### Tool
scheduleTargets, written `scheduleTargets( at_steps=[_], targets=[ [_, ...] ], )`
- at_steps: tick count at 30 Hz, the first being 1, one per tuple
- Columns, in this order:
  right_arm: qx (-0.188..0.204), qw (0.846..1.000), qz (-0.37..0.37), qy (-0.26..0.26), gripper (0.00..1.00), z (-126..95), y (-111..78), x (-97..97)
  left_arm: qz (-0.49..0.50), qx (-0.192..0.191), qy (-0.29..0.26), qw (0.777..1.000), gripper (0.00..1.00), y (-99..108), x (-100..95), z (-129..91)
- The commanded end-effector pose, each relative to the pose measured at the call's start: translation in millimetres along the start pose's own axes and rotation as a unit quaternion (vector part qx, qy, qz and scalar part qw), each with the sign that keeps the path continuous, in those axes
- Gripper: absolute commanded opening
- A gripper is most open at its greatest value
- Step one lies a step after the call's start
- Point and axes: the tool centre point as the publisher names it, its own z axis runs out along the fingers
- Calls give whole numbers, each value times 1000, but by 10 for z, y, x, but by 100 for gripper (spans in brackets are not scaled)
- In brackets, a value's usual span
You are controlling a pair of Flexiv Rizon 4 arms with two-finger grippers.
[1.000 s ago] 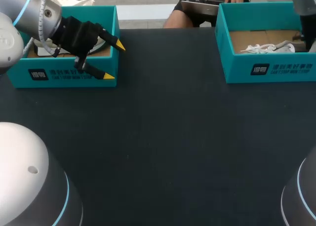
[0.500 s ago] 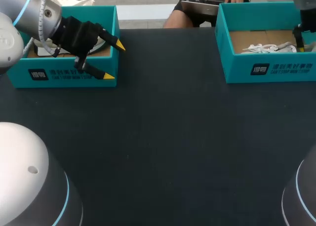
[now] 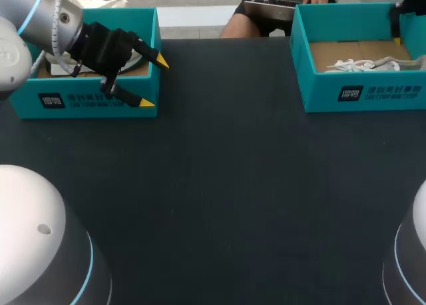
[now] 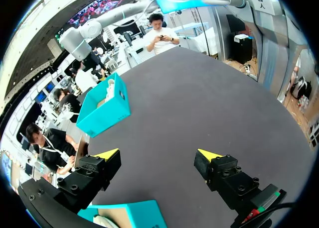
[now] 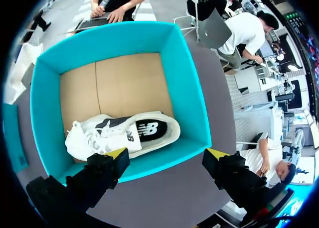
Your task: Take the shoe out of the shoebox, open the shoe tongue, remove and reinsert the insole, then place the shoe into the shoebox
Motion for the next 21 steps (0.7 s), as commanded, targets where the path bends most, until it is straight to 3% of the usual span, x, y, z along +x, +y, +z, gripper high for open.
scheduleTargets(
  at_steps=[1, 4, 8, 9, 11, 14, 17, 21],
  targets=[
    [-28, 1000, 0, 1, 100, -120, -96, -42, 0, -2, 0, 1000, 100, -4, 5, 0],
    [-28, 1000, 0, 1, 100, -120, -96, -42, 0, -2, 0, 1000, 100, -4, 5, 0],
    [-28, 1000, 0, 1, 100, -120, -96, -42, 147, -7, 14, 989, 100, 6, -259, -233],
    [-28, 1000, 0, 1, 100, -120, -96, -42, 201, -27, 25, 979, 100, 36, -331, -286],
    [-28, 1000, 0, 1, 100, -120, -96, -42, 281, -92, 29, 955, 100, 144, -461, -353],
    [-28, 1000, 0, 1, 100, -120, -96, -42, 364, -130, 80, 919, 100, 305, -565, -457],
    [-28, 1000, 0, 1, 100, -120, -96, -42, 429, -184, 144, 872, 100, 466, -551, -521],
    [-28, 1000, 0, 1, 100, -120, -96, -42, 518, -254, 180, 797, 100, 710, -529, -591]
  ],
)
